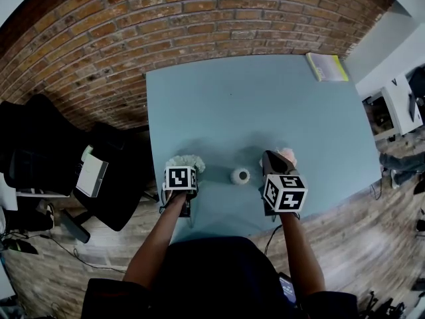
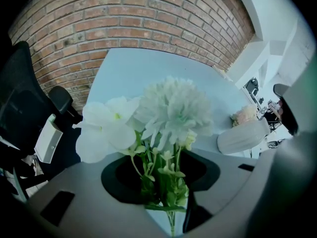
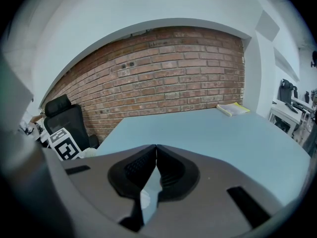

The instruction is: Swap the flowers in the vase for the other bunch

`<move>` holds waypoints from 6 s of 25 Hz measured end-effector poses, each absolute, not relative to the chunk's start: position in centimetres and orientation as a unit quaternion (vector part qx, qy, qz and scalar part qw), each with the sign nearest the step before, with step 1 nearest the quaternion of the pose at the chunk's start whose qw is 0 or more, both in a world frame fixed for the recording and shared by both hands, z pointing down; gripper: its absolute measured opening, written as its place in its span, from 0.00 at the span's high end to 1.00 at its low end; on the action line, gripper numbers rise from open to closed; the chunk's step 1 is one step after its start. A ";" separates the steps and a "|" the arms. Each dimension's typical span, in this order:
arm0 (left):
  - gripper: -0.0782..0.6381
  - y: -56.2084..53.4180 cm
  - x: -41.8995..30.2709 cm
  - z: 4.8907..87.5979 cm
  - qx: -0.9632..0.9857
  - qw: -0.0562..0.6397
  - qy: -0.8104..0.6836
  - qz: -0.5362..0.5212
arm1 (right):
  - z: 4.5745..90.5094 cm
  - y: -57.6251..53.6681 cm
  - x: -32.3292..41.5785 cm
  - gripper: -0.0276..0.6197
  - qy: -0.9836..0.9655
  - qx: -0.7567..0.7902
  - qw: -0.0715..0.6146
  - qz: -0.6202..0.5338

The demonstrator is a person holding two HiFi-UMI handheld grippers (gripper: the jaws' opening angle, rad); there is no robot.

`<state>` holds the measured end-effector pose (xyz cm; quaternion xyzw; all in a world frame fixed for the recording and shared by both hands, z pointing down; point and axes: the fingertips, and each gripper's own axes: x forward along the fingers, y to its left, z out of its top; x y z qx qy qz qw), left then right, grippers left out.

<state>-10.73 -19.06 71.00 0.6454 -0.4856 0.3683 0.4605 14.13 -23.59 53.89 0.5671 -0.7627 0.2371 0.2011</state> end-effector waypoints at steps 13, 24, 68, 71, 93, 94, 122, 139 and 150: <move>0.62 -19.9 -8.9 67.3 0.705 0.417 -0.469 0.330 | 52.7 -21.6 14.4 0.94 -0.760 0.577 0.194 0.228; 0.63 -21.0 -6.6 61.3 0.778 0.354 -0.450 0.259 | 51.9 -19.8 15.3 0.94 -0.754 0.589 0.186 0.224; 0.66 -22.0 3.8 35.9 0.931 0.101 -0.351 0.010 | 51.1 -17.3 16.1 0.94 -0.746 0.605 0.164 0.227; 0.66 -21.9 4.2 35.4 0.935 0.086 -0.345 0.001 | 51.2 -17.0 16.0 0.94 -0.744 0.606 0.167 0.228; 0.66 -22.0 7.2 37.9 0.940 0.057 -0.337 -0.003 | 52.5 -15.1 18.4 0.94 -0.720 0.627 0.171 0.244; 0.66 -22.0 7.2 38.1 0.940 0.057 -0.337 -0.002 | 52.6 -15.1 18.5 0.94 -0.719 0.627 0.171 0.245; 0.66 -21.3 8.8 45.7 0.943 0.061 -0.324 0.054 | 54.3 -14.3 19.3 0.94 -0.703 0.635 0.179 0.265; 0.62 -20.2 9.5 51.3 0.940 0.087 -0.305 0.125 | 54.6 -14.3 19.1 0.94 -0.705 0.631 0.182 0.269; 0.59 -20.3 9.1 52.4 0.937 0.108 -0.305 0.135 | 54.8 -14.1 19.0 0.94 -0.706 0.628 0.186 0.269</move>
